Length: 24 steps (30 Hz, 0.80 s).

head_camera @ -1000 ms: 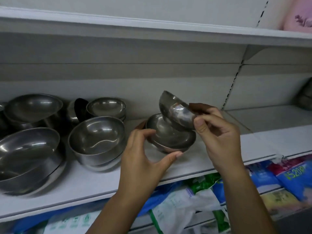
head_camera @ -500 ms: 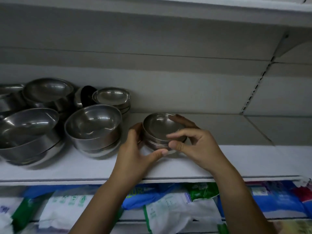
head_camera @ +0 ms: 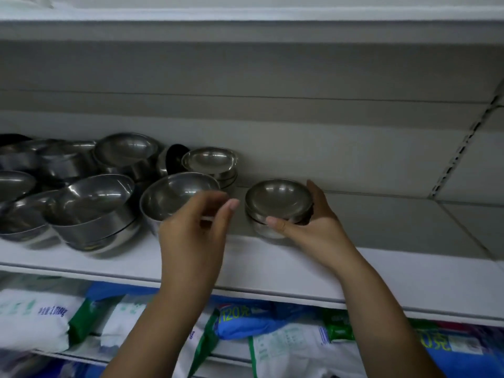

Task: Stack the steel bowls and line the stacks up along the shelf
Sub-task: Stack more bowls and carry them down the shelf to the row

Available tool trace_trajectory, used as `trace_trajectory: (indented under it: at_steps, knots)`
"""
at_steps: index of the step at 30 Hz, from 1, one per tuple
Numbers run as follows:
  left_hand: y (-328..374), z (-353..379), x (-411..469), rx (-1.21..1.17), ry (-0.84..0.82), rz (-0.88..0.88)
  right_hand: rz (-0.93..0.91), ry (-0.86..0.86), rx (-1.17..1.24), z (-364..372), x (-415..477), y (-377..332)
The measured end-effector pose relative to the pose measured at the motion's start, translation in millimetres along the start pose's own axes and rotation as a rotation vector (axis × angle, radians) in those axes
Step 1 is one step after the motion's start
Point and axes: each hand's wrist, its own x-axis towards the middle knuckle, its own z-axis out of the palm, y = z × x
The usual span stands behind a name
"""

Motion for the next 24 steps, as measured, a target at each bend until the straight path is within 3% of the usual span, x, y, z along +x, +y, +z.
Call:
trace_trajectory:
  at_steps: [3, 10, 16, 20, 24]
  knots:
    - [8, -10, 45, 0.124, -0.007, 0.051, 0.05, -0.034, -0.038, 10, 26, -11]
    - [-10, 3, 144, 0.525, -0.564, -0.03, -0.036, 0.005, -0.011, 21, 43, -5]
    - [-29, 30, 169, 0.722, -0.79, 0.008, -0.068, 0.086, 0.009, 22, 50, 6]
    - [-25, 38, 168, 0.77, -0.804, 0.046, -0.054, 0.101, 0.013, 19, 50, 9]
    - [-26, 35, 173, 0.704, -0.633, 0.099, -0.055, 0.091, 0.025, 16, 48, 10]
